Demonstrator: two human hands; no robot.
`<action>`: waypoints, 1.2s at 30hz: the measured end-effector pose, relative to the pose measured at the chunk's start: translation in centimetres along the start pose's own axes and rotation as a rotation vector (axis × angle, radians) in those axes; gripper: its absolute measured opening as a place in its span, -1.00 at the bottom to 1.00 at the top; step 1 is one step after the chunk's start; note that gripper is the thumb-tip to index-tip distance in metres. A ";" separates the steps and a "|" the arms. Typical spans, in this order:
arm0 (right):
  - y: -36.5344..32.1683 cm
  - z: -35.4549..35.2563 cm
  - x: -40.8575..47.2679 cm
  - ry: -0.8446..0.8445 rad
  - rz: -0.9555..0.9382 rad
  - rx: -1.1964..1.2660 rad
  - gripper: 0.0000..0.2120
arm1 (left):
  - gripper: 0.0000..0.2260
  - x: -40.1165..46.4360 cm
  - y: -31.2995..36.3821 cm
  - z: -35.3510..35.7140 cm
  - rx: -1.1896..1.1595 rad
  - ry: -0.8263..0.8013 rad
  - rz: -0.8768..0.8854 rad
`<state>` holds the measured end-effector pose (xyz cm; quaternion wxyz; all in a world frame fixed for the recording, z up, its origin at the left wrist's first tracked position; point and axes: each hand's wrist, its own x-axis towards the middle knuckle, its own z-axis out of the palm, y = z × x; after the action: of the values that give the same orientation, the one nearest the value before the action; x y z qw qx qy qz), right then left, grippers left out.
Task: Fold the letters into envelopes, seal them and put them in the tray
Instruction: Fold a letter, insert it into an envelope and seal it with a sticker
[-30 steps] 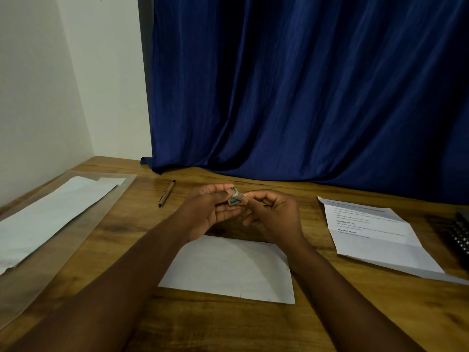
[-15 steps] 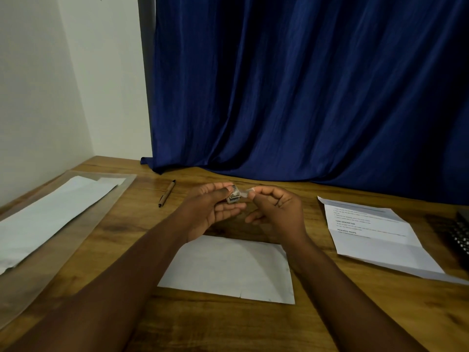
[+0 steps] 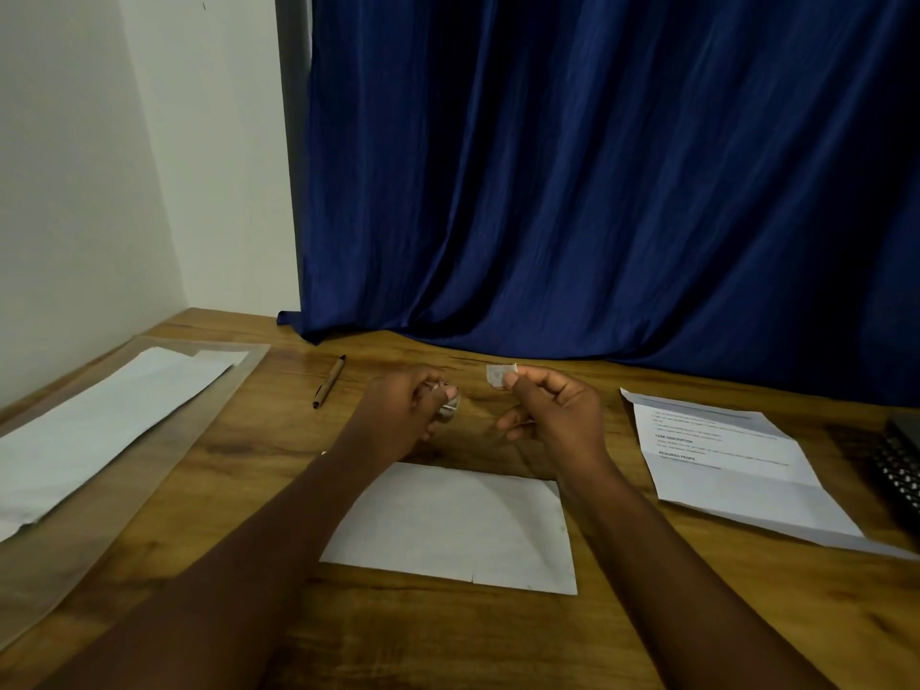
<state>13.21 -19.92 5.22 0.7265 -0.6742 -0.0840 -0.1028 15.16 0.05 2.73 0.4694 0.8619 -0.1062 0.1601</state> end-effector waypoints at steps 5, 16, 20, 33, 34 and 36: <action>-0.8 -0.7 -0.6 0.046 0.003 -0.024 -0.94 | -0.79 -0.3 -0.4 -0.4 0.211 -0.056 0.079; -1.5 -5.4 -5.5 -0.004 0.033 -0.367 -0.90 | -0.49 -0.5 0.5 0.4 0.532 -0.064 0.216; -1.7 -6.4 -6.5 -0.021 0.025 -0.570 -0.91 | -0.61 -1.7 3.3 0.8 0.352 -0.231 0.354; 1.1 -5.9 -7.2 -0.232 -0.462 -1.187 -0.76 | -0.75 -2.2 1.8 2.5 0.247 -0.517 0.282; 1.4 -5.9 -7.2 -0.231 -0.474 -1.198 -0.75 | -0.75 -2.2 1.8 2.5 0.246 -0.518 0.282; 1.8 -6.0 -7.2 -0.232 -0.492 -1.213 -0.79 | -0.74 -2.1 1.8 2.5 0.242 -0.519 0.282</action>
<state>6.68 -25.54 1.14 0.1598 -0.9315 -0.2405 -0.2214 13.06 -2.96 2.04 0.2937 0.9004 -0.3210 0.0099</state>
